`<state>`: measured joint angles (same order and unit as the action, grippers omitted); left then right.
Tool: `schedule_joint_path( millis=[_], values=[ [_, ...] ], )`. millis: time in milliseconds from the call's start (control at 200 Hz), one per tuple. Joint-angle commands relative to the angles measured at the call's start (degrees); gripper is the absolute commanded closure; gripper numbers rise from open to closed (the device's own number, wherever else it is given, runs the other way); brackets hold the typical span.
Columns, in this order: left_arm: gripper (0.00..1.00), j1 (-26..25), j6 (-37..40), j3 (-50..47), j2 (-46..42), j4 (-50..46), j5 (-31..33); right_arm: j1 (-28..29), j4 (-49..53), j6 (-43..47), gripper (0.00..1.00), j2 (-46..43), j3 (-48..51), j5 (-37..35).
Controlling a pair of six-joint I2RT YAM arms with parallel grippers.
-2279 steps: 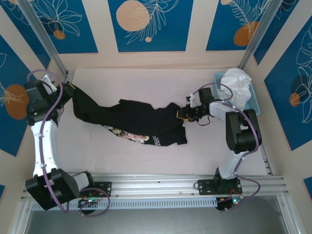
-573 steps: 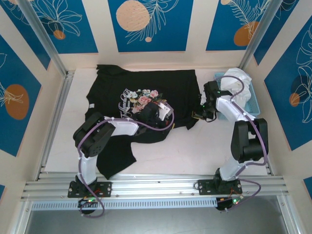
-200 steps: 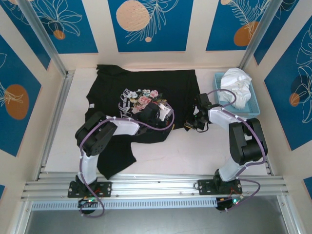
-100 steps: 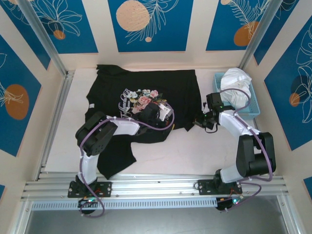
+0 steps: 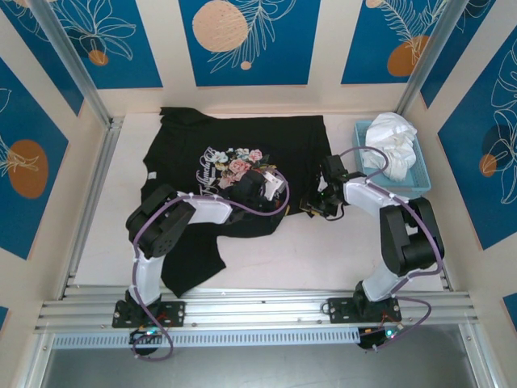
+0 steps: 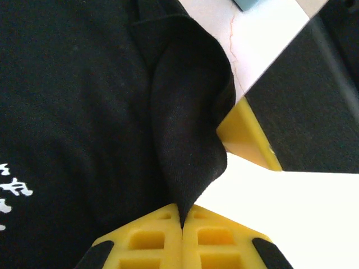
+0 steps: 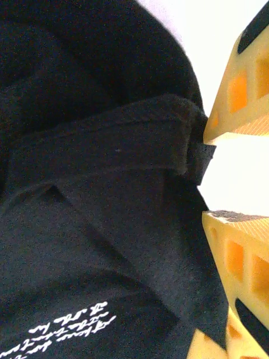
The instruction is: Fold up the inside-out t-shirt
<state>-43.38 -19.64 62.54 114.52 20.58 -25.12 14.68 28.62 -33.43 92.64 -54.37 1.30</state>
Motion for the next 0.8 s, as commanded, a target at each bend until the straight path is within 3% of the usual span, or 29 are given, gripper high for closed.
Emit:
schedule_joint_path(
  millis=[0, 510, 795],
  values=[
    [1.00, 0.44, -0.66, 1.08, 1.02, 0.69, -1.72, 0.49, -0.73, -0.93, 0.63, 1.25, -1.69, -1.82],
    [1.00, 0.47, -0.93, 0.84, 1.32, 1.29, -2.03, 2.49, -1.99, -2.38, 0.64, 6.68, -4.52, -5.28],
    [1.00, 0.43, -0.83, 0.74, 1.41, 1.47, -2.12, 2.25, -1.53, -1.75, 0.83, 6.54, -4.52, -9.81]
  ],
)
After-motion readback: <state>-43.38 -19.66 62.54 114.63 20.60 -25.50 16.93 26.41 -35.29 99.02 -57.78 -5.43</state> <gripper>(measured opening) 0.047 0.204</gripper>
